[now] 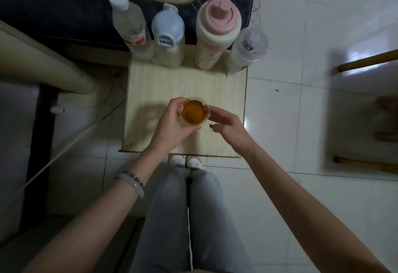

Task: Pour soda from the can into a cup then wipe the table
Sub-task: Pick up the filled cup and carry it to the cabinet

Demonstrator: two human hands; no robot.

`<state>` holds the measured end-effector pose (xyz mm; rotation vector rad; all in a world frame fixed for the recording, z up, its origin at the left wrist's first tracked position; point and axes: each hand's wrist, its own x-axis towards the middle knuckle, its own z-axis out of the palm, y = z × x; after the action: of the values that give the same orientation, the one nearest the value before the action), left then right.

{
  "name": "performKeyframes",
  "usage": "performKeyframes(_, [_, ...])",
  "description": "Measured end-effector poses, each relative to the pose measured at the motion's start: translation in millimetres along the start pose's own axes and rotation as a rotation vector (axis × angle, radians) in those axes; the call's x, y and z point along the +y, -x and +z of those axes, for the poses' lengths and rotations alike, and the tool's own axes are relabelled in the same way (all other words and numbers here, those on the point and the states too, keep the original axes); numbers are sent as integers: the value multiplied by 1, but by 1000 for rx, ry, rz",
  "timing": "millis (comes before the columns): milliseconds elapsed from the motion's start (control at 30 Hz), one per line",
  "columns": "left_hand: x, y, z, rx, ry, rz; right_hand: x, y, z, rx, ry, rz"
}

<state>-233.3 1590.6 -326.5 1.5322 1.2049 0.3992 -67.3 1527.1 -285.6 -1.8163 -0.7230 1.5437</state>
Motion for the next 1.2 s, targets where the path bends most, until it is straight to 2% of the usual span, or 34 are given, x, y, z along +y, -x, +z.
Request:
performKeyframes(300, [-52,-27,26,19,-20,56,44,-41,1,-18,-62,-32])
performKeyframes(1000, [-57,-31,22,14,-30,19,44,-52,10,-56,2,-31])
performKeyframes(1100, [-48,-27,14,-27,-154,-1,41,-46,11,-51,71,-28])
performKeyframes(1200, [-29,-13,-2,-68,-431,4,28,-34,9,-7,283,8])
